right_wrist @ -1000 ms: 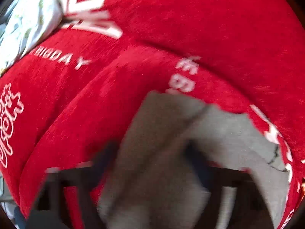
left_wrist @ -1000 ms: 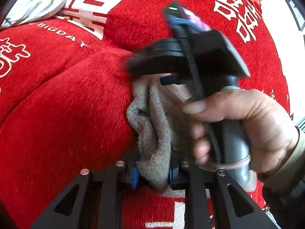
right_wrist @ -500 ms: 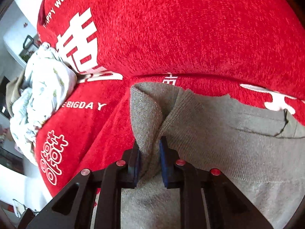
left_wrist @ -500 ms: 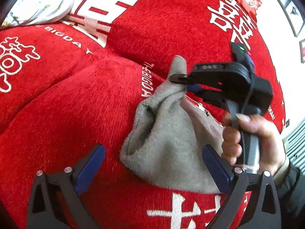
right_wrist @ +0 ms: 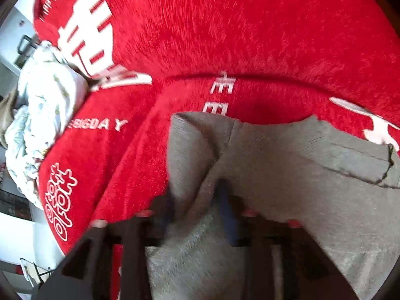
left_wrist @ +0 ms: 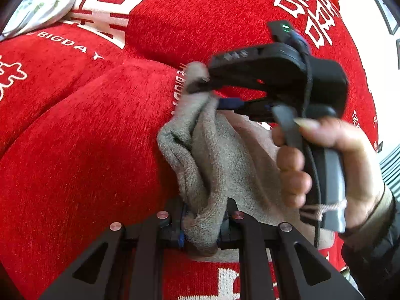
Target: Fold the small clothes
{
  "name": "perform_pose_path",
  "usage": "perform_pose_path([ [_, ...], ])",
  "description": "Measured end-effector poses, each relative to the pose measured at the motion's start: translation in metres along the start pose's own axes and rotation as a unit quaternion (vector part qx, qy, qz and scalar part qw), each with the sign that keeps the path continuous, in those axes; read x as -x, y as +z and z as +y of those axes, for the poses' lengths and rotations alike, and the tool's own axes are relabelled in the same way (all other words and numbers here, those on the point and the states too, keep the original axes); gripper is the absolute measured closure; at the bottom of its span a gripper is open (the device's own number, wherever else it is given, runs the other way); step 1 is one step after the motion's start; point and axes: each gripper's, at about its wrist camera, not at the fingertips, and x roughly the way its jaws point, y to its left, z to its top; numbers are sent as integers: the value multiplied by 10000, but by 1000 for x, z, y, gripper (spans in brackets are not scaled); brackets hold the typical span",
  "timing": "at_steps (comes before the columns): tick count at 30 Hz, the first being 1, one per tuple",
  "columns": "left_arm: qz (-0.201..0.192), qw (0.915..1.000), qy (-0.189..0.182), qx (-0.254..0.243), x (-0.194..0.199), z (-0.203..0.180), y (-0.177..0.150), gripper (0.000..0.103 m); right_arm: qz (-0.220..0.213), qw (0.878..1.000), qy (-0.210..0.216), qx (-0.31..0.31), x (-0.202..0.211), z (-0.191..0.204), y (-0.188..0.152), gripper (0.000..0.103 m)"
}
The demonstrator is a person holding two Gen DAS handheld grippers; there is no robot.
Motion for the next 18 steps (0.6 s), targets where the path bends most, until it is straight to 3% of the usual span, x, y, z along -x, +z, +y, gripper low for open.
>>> perform_pose_path([
  [3,-39,9999,104,-109,1,-3,-2,85,93,9988,-376,305,-9,17,4,30],
  [5,-57,9997,161,-172,1,-7,-3,85,201,9965,-638,508,-19,30,6,30],
  [8,-58,9996,187,-179,0,-7,-3,85,204,9797,-1460,1361,-29,55,-1,69],
  [9,-63,9996,190,-194,1,-8,-4,85,203,9755,-1564,1535,-28,59,-3,78],
  [18,-46,9976,416,-551,14,-35,-4,85,-269,9941,-700,788,15,24,-2,83],
])
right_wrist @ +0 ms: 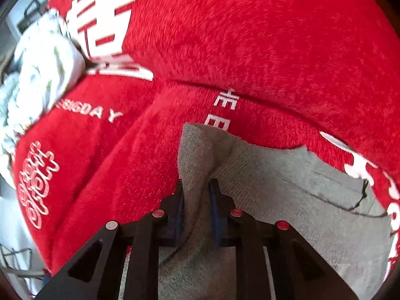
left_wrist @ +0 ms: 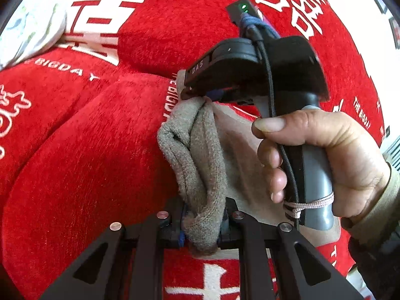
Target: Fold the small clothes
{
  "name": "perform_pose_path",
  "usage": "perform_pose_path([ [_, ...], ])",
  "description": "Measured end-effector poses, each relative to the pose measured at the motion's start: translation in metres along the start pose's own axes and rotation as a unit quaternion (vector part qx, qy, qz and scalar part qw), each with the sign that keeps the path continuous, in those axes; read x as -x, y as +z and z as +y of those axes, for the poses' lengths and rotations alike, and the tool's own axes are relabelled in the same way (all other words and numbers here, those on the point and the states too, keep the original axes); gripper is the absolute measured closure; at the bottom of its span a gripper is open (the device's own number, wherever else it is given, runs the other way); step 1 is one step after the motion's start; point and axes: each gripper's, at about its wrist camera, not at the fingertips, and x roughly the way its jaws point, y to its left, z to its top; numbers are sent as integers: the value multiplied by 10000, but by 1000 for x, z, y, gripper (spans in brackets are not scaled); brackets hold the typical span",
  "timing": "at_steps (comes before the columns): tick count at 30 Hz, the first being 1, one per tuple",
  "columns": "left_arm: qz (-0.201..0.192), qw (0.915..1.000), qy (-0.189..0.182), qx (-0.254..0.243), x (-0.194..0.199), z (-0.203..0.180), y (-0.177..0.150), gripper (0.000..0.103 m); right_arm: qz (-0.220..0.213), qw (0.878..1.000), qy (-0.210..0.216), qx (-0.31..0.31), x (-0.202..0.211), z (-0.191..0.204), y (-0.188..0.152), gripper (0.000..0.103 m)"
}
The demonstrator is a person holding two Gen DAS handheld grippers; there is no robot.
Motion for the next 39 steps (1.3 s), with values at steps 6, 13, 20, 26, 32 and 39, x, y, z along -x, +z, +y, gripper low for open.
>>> perform_pose_path([
  [6,150,9990,319,-275,0,-23,3,85,-201,9982,398,-403,19,-20,-3,83],
  [13,289,9959,660,-552,0,-43,3,85,-401,9939,761,-684,41,-40,-5,83],
  [20,427,9920,868,-810,-1,-64,0,85,-605,9874,1122,-933,59,-63,-15,84],
  [26,429,9869,1156,-1042,-5,-84,-6,85,-722,9816,1349,-1143,70,-89,-27,84],
  [32,419,9838,1277,-1188,-6,-97,-8,85,-808,9765,1558,-1249,76,-107,-33,84],
  [39,403,9810,1304,-1378,-4,-115,-9,85,-951,9687,1821,-1394,88,-124,-40,84],
])
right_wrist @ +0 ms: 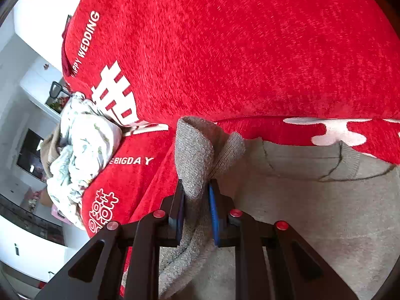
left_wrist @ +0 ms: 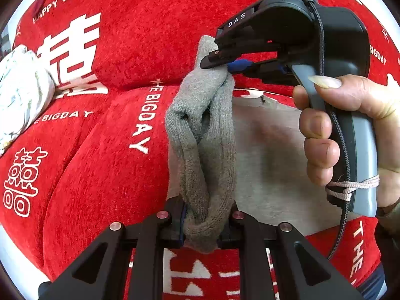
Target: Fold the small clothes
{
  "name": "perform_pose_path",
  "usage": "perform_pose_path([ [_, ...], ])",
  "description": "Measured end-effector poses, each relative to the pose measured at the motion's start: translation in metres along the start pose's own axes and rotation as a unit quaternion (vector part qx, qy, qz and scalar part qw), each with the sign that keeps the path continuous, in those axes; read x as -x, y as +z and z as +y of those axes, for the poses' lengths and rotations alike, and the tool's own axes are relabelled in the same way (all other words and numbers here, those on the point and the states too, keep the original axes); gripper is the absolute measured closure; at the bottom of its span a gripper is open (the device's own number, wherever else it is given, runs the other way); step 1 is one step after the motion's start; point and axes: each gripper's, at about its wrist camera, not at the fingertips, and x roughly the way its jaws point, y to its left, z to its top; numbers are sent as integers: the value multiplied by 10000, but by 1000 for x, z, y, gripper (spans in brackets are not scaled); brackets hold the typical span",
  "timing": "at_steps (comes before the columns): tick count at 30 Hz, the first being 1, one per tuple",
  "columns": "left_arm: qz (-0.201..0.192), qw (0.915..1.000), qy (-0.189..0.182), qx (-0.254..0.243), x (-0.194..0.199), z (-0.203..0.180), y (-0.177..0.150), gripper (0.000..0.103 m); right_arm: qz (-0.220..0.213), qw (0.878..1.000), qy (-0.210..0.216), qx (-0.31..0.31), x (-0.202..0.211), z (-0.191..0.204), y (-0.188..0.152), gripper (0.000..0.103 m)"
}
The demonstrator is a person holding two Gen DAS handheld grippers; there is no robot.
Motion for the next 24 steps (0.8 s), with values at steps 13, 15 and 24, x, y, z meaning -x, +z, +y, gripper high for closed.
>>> perform_pose_path([
  [13,37,9967,29,-813,2,-77,0,85,-123,9995,239,-184,56,-47,3,85],
  [15,65,9958,40,-908,1,-87,0,85,-144,9991,315,-239,64,-58,2,86],
  [24,113,9915,82,-1293,0,-127,0,85,-300,9972,487,-475,89,-97,-6,87],
])
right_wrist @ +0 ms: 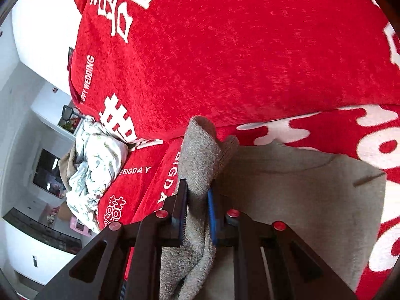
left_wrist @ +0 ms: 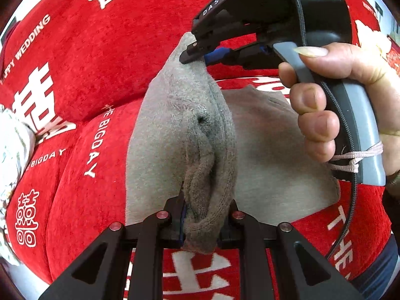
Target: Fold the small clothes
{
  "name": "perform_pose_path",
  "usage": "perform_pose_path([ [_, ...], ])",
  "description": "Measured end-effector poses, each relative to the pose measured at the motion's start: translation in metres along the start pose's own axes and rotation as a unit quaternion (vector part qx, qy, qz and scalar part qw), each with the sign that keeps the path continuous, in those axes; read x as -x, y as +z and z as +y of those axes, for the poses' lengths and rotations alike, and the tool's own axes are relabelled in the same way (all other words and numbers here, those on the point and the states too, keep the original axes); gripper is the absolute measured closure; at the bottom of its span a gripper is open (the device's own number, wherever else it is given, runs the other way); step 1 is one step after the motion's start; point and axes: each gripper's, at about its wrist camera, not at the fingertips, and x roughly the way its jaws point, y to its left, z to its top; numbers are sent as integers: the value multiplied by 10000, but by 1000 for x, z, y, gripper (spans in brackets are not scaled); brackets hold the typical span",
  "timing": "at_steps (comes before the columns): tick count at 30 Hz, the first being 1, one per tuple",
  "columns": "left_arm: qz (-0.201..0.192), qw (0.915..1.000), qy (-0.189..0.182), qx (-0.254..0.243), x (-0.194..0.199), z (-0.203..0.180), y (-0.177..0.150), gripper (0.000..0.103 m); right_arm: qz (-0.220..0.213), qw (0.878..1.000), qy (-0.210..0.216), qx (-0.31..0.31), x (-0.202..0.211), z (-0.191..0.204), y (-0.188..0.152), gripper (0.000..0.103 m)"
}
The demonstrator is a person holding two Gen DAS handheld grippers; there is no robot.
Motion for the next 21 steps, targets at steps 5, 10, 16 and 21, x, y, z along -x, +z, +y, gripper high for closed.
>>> perform_pose_path([
  [5,18,9999,-36,-168,0,-19,6,85,-112,9997,151,-154,19,-20,-3,88],
  [10,38,9994,-76,-347,1,-41,11,85,-190,9992,191,-286,35,-41,-5,88],
  [16,77,9986,-88,-523,0,-61,16,85,-302,9984,274,-387,54,-61,-9,95],
  [21,69,9974,-108,-713,-2,-78,18,85,-321,9985,196,-397,61,-75,-13,95],
])
